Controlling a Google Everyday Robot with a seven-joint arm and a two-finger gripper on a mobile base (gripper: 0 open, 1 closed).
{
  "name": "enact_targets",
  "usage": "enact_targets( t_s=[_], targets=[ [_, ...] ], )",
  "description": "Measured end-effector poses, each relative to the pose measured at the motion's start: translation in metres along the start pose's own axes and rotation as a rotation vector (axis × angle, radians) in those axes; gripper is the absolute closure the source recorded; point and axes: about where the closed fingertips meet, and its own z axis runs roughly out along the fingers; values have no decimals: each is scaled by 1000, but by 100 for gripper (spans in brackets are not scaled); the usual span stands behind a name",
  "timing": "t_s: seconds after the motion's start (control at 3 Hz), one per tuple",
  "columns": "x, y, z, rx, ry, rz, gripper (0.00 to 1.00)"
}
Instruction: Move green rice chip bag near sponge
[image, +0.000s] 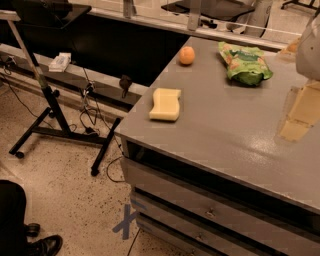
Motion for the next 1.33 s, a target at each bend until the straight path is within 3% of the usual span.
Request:
enact_targets(
  t_s=[0.67, 1.0, 1.33],
  targets=[
    [5, -6, 10, -3, -33, 10, 0],
    [17, -35, 32, 21, -82, 56, 0],
    [26, -78, 50, 92, -135, 92, 0]
  ],
)
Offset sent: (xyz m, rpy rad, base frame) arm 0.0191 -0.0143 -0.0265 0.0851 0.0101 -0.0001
